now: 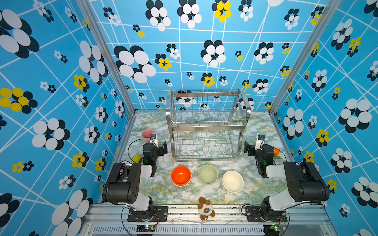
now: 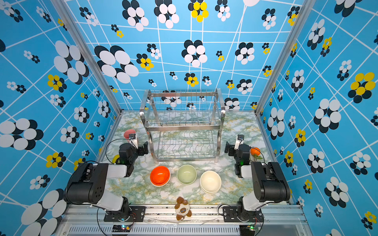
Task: Load bowls into a dish rack
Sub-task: Pick up the bowl from the bowl.
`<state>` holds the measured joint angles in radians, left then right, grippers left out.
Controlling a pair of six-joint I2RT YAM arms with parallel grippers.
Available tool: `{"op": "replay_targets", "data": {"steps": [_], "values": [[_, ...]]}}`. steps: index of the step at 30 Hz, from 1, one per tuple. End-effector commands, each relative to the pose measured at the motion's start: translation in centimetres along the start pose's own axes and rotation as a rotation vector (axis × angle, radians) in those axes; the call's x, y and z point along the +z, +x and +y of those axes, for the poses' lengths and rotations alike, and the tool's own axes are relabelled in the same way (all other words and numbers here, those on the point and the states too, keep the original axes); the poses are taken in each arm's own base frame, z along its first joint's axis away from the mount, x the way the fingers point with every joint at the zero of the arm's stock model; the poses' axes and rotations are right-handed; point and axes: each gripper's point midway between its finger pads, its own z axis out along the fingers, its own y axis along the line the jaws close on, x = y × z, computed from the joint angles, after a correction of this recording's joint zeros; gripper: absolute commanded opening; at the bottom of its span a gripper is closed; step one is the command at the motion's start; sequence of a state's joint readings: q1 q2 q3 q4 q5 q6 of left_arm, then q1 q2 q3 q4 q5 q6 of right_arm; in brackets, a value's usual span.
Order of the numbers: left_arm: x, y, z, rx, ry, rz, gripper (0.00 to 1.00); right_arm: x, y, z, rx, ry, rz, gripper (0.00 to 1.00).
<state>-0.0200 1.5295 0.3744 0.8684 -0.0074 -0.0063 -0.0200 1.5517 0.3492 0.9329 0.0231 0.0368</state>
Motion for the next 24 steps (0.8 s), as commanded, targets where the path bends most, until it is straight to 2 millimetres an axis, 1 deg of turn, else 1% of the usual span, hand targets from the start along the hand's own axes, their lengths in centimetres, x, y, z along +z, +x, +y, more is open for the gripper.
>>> {"op": "replay_targets", "data": {"steps": [1, 12, 15, 17, 20, 24], "values": [[0.4, -0.9, -0.1, 0.007, -0.004, -0.022, 0.99, 0.4, -1.3, 0.4, -0.015, -0.012, -0.038, 1.0], [0.4, -0.8, 0.0, 0.008, -0.004, -0.023, 0.99, 0.4, -1.3, 0.3, -0.015, -0.011, -0.04, 0.99], [0.3, -1.0, 0.4, -0.002, -0.028, -0.03, 0.99, 0.4, -1.3, 0.1, -0.007, 0.006, -0.039, 1.0], [0.0, -1.3, 0.6, -0.01, -0.042, -0.034, 0.99, 0.3, -1.5, -0.3, 0.006, 0.03, -0.041, 1.0], [-0.8, -2.4, 1.0, -0.019, -0.065, -0.05, 0.99, -0.2, -2.0, -0.9, 0.018, 0.062, -0.06, 1.0], [-2.0, -3.7, 1.9, -0.037, -0.117, -0.066, 0.99, -1.4, -3.3, -1.8, 0.034, 0.113, -0.078, 1.0]]}}
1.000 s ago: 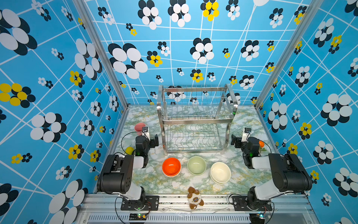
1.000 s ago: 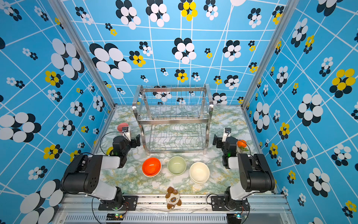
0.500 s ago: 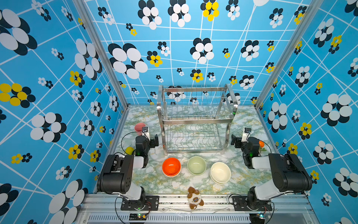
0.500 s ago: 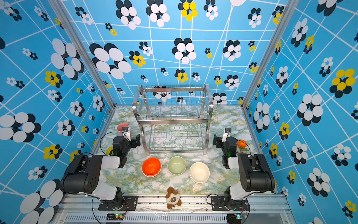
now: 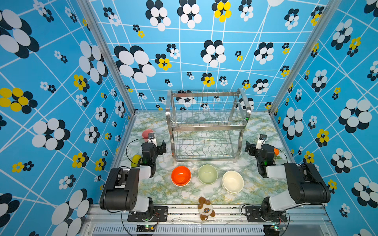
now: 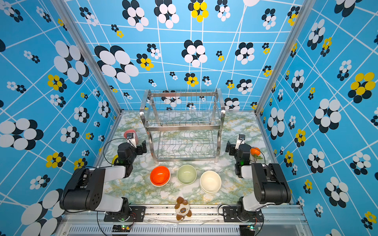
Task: Load bowls into a dish rack
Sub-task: Pick up the bowl from the bowl.
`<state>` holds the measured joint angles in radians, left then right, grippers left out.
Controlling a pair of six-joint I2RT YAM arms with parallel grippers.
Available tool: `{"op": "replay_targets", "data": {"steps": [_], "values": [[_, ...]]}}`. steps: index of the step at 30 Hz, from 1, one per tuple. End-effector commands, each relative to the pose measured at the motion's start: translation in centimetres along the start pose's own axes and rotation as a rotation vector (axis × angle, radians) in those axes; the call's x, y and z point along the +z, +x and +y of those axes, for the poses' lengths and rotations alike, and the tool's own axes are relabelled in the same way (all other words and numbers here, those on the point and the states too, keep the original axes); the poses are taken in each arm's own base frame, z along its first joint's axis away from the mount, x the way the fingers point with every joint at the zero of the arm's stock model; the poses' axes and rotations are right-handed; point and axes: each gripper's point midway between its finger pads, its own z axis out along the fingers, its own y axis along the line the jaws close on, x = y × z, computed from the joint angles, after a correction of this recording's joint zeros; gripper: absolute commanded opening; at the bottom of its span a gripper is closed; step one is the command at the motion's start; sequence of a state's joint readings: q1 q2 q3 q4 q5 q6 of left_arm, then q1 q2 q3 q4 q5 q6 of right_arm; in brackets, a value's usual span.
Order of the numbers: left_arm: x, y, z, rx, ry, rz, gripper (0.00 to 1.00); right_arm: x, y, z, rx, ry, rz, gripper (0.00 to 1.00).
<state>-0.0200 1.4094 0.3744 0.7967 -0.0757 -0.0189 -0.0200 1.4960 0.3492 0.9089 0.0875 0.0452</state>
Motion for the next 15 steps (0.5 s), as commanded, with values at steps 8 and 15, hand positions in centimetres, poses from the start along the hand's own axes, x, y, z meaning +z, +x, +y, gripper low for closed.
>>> {"op": "replay_targets", "data": {"steps": [8, 15], "values": [[-3.8, -6.4, 2.6, -0.205, -0.135, -0.142, 0.99, -5.3, -7.6, -2.7, 0.196, 0.14, -0.138, 1.0], [-6.7, -11.1, -0.2, -0.41, 0.038, -0.201, 0.99, -10.7, -10.2, -1.8, 0.317, 0.063, -0.121, 1.0]]}}
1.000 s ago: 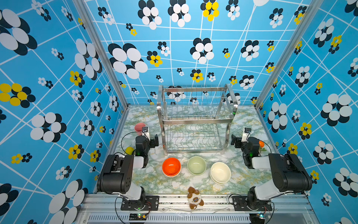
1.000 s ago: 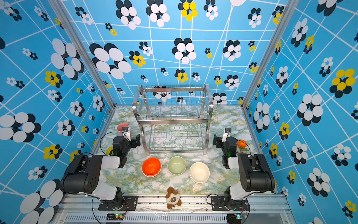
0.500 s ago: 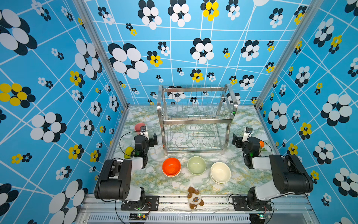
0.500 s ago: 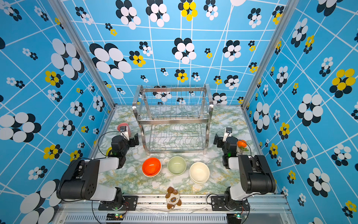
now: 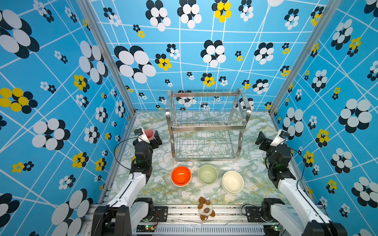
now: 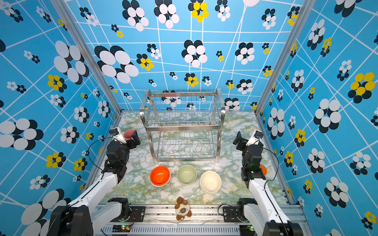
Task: Load bowls into a dish rack
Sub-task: Pick up the bowl from the bowl.
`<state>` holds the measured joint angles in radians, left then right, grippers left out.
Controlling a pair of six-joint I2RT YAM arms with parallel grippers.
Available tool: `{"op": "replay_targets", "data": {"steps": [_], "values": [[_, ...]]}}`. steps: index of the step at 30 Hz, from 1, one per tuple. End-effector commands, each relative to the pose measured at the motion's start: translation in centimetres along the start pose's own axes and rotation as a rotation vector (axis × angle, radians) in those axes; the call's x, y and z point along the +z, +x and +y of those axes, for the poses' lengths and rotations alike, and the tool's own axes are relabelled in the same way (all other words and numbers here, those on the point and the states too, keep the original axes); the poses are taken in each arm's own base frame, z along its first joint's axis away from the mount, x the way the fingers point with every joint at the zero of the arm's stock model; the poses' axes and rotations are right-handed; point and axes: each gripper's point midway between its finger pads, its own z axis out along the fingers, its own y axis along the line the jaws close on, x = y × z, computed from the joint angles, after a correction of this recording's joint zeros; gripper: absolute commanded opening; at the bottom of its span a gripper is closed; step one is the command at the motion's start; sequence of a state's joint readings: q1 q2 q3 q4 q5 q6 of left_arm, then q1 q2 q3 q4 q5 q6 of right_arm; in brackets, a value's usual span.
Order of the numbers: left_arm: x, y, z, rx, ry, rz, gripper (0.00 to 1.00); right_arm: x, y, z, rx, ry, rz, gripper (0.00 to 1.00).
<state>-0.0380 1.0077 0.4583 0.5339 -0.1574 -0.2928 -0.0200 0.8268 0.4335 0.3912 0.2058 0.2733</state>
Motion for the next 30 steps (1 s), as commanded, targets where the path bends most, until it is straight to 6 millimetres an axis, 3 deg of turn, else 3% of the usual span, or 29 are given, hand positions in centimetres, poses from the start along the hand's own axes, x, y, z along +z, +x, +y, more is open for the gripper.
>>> {"op": "replay_targets", "data": {"steps": [1, 5, 7, 13, 20, 30], "values": [[-1.0, -0.5, -1.7, -0.143, 0.061, 0.046, 0.99, -2.1, 1.8, 0.2, 0.065, -0.01, 0.142, 1.0], [-2.3, -0.8, -2.3, -0.197, 0.073, 0.074, 0.97, -4.5, 2.7, 1.9, 0.118, -0.101, 0.206, 0.99], [-2.9, -0.6, -2.7, -0.201, 0.087, 0.1, 0.91, -5.7, 3.9, 3.5, 0.127, -0.17, 0.251, 0.99], [-4.1, -0.4, -3.5, -0.201, 0.128, 0.137, 0.92, -9.6, 7.6, 7.7, 0.036, -0.332, 0.373, 0.98], [-4.9, 0.0, -3.5, -0.216, 0.145, 0.126, 0.95, -12.7, 9.4, 9.0, -0.049, -0.399, 0.431, 0.95], [-5.2, -0.2, -4.8, -0.197, 0.225, 0.13, 0.95, -17.5, 13.7, 13.2, -0.218, -0.588, 0.622, 0.93]]}}
